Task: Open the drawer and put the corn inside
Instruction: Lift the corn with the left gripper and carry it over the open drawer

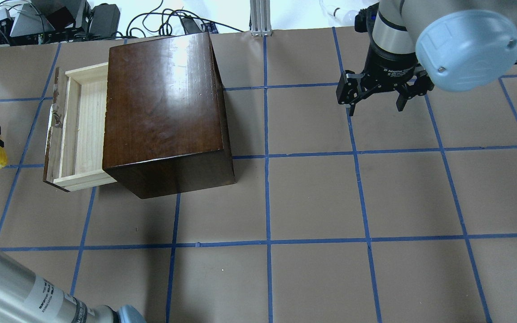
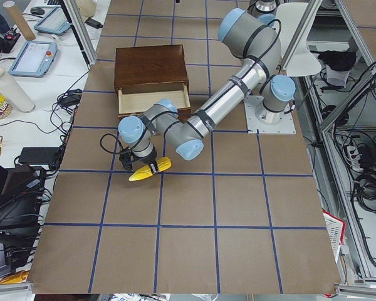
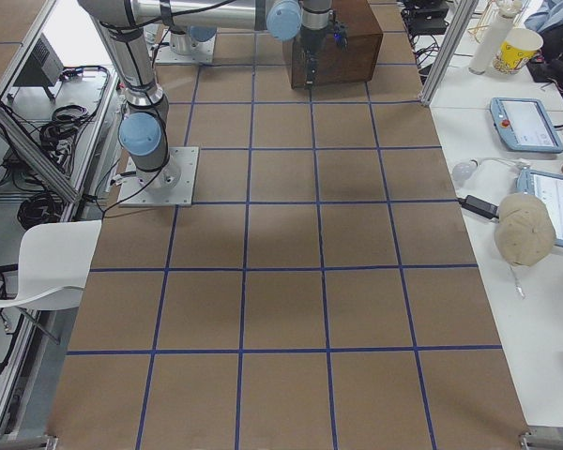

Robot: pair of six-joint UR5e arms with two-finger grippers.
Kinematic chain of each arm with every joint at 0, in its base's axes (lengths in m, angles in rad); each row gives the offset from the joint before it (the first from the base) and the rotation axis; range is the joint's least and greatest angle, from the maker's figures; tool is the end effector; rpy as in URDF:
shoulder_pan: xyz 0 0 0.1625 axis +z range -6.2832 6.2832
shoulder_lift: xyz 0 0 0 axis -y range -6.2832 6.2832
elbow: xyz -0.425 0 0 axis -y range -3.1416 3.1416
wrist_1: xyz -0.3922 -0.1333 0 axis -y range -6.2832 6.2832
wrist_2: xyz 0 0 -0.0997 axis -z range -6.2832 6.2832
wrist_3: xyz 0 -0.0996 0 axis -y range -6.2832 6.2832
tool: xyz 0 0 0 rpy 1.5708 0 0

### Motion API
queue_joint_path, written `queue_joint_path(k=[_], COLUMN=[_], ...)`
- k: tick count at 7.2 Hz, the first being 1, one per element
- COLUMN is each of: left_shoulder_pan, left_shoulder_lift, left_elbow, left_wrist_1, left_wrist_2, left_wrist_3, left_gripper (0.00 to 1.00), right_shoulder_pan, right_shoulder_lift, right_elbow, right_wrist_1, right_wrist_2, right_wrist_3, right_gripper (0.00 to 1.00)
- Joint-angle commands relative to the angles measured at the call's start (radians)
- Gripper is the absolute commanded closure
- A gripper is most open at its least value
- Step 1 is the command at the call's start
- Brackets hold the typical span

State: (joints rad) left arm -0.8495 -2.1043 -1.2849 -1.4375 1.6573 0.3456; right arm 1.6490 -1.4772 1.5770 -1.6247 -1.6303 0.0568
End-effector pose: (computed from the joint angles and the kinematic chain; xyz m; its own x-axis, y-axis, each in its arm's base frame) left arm 0.3581 -0.5961 0.3224 -0.9323 -0.3593 -0.0421 -0.3616 0.9223 0.1364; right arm 0.1680 -0.5134 0.4427 -0.9978 -0.0240 0.0619 -0.0214 0.9989 0.0424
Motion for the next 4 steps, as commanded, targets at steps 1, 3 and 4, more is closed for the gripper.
queue_joint_path(k=[1,3,4], left_shoulder_pan=[-0.026,-0.130,-0.179], left_shoulder_lift=[0.084,0.145,0.168], left_elbow=[0.112,0.162,0.161], left_wrist_1=[-0.205,-0.320,-0.355], left_wrist_2=[-0.005,-0.005,-0.008], left_wrist_3=[0.071,0.072,0.072], left_gripper=[1.00,1.00,1.00], right_shoulder_pan=[0.000,0.000,0.000], right_shoulder_lift=[0.000,0.000,0.000], right_elbow=[0.000,0.000,0.000], right_wrist_1=[0.000,0.000,0.000], right_wrist_2=[0.001,0.003,0.004], right_wrist_3=[0.000,0.000,-0.002], right_gripper=[0.00,0.00,0.00])
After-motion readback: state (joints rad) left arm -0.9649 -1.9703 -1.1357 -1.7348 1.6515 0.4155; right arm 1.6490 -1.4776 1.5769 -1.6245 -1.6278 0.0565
